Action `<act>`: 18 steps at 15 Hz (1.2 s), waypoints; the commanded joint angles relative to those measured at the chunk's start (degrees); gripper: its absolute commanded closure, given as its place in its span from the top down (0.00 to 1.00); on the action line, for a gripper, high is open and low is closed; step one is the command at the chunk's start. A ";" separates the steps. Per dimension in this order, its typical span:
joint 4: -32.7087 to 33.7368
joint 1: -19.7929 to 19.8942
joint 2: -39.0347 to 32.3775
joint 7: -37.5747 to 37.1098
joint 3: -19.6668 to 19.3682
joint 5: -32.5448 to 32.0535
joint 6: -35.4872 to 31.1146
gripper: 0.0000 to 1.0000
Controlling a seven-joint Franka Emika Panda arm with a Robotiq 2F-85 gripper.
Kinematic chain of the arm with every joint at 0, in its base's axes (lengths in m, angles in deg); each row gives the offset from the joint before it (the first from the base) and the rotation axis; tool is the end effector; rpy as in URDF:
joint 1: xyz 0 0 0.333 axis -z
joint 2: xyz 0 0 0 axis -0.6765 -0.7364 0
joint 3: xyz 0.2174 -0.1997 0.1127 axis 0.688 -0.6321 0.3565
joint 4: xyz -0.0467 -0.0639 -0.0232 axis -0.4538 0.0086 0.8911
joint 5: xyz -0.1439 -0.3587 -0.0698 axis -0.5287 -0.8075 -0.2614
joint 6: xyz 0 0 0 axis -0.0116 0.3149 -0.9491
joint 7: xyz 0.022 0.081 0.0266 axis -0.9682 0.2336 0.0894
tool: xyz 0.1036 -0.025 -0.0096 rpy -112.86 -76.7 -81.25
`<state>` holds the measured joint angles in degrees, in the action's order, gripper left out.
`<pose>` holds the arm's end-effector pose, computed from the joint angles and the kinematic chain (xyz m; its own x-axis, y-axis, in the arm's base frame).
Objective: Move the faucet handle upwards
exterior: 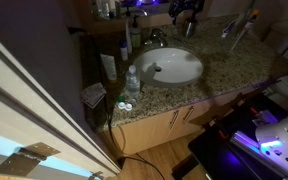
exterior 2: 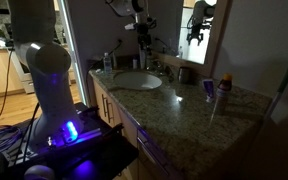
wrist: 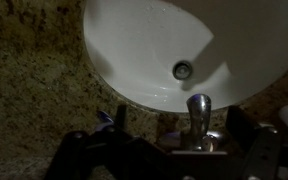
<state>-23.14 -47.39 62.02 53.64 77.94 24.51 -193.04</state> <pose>0.5864 0.0973 0.4334 0.9536 -0.2808 0.1090 -0.2896 -0.9541 0.0759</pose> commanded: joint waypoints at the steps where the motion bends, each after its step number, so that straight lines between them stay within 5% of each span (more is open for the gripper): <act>1: 2.79 0.79 -5.52 7.21 -0.99 6.35 -2.99 1.00; 5: 9.31 3.94 -13.64 19.54 -1.21 21.92 -5.77 1.00; 7: 14.46 3.77 -17.64 19.09 -2.27 21.58 -3.37 1.00; 8: 8.60 2.87 -13.37 17.89 -2.66 20.31 -5.34 1.00; 11: 12.93 3.20 -17.15 18.04 -2.85 20.55 -5.10 1.00; 18: 19.90 -2.10 -25.81 10.65 -5.89 11.56 -13.56 1.00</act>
<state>-7.66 -46.93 39.95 68.18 74.82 39.72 -204.71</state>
